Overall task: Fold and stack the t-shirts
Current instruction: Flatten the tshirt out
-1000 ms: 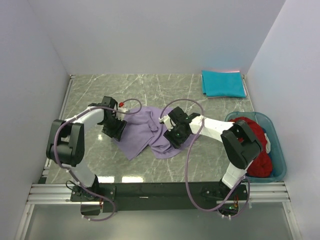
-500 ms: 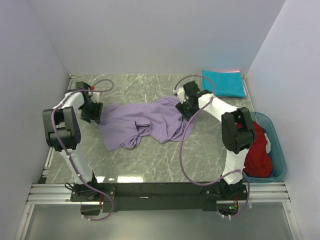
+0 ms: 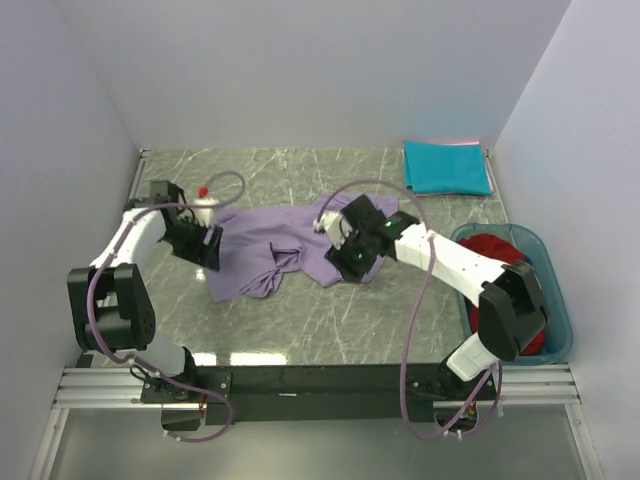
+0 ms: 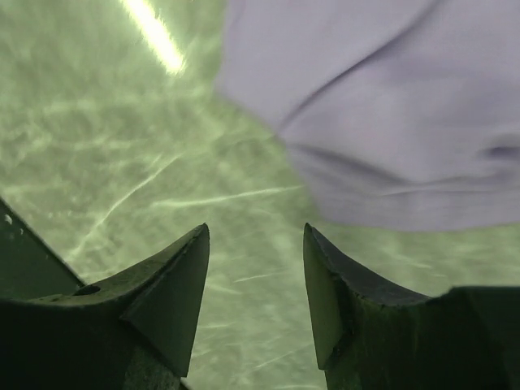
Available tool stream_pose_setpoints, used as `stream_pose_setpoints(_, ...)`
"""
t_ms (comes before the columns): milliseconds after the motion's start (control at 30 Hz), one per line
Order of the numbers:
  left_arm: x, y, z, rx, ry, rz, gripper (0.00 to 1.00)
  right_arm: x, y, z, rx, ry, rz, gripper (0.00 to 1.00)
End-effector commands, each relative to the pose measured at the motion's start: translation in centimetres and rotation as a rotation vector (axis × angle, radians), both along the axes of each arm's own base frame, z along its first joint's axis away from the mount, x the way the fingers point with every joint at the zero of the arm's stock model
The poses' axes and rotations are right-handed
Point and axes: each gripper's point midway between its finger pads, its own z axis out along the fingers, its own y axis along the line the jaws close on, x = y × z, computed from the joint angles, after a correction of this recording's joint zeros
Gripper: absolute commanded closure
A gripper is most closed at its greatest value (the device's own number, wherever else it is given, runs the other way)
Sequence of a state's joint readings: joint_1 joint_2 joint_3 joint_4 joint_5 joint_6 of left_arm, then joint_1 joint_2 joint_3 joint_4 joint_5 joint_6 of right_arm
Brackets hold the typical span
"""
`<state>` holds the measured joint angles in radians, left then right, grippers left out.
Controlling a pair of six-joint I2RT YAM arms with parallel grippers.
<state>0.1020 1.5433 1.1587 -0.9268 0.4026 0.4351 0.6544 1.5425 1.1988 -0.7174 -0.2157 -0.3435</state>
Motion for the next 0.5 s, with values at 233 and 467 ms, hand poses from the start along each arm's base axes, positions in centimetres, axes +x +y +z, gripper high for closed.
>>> stream_pose_setpoints(233, -3.3, -2.0, -4.1, 0.092, 0.101, -0.114, 0.28, 0.9, -1.2, -6.9, -0.179, -0.025, -0.054, 0.37)
stream_pose_setpoints(467, -3.1, -1.7, -5.8, 0.141, 0.13, -0.112, 0.29, 3.0, -1.2, -9.0, -0.243, -0.063, -0.072, 0.38)
